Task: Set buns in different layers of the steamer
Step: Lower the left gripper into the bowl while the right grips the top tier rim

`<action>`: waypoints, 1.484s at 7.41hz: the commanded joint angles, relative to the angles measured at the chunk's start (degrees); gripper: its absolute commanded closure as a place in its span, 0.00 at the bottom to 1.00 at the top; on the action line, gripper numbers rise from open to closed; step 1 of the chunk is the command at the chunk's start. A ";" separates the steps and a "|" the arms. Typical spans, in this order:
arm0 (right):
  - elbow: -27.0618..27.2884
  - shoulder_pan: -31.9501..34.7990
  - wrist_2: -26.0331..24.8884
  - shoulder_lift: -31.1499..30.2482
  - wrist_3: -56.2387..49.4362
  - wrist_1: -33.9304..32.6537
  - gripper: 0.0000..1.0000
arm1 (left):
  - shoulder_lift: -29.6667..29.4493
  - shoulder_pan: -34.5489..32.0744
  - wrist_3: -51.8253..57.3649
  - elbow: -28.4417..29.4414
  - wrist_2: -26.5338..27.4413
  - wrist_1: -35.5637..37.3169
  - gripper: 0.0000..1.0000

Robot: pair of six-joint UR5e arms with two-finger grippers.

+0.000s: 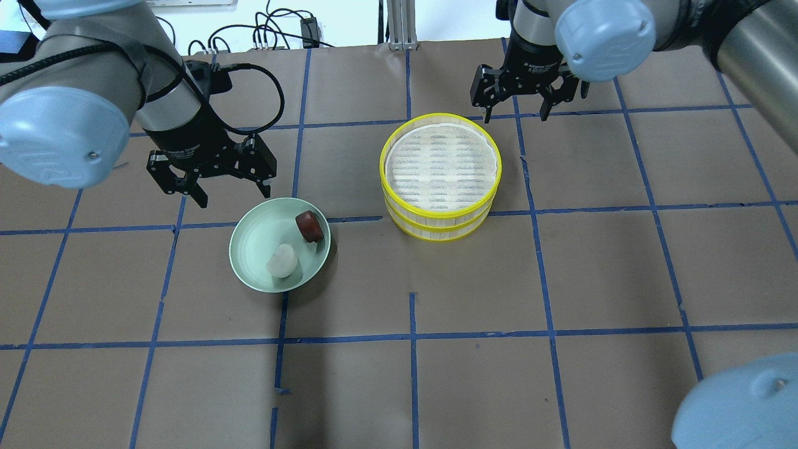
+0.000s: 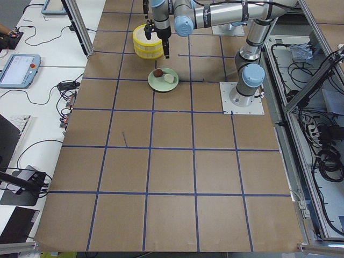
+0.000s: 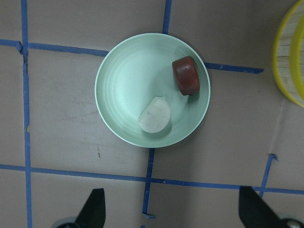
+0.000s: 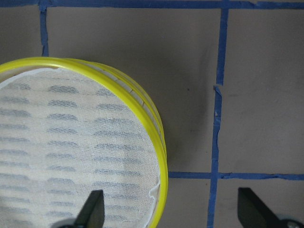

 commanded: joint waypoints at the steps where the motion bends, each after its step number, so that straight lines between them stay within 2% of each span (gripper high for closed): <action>1: 6.32 0.24 0.01 0.80 0.23 -6.40 0.07 | -0.97 -0.01 3.55 -7.12 -0.02 4.99 0.02; 2: 6.43 0.41 -0.07 0.63 0.32 -6.49 0.18 | -1.15 -0.10 6.17 -11.60 0.07 11.02 0.02; 3: 6.43 0.50 0.45 0.89 0.49 -6.40 0.19 | -1.93 -0.10 12.37 -14.16 0.07 15.43 0.00; 4: 6.60 0.59 0.37 0.98 0.67 -6.23 0.36 | -3.33 -0.19 14.70 -14.71 -0.10 16.08 0.01; 5: 6.78 0.50 0.28 1.15 1.11 -6.31 0.59 | -4.22 -0.54 18.11 -14.72 -0.02 16.44 0.06; 7: 6.69 0.50 -0.51 1.15 1.55 -6.23 0.81 | -5.01 -0.72 24.35 -14.80 0.07 19.06 0.06; 9: 6.87 0.42 -0.51 0.98 1.64 -5.79 0.84 | -7.82 -0.72 27.46 -14.80 0.16 22.93 0.00; 11: 6.08 -0.11 -4.45 -1.03 0.85 -2.90 0.86 | -9.05 -0.72 27.73 -14.63 0.16 25.12 0.00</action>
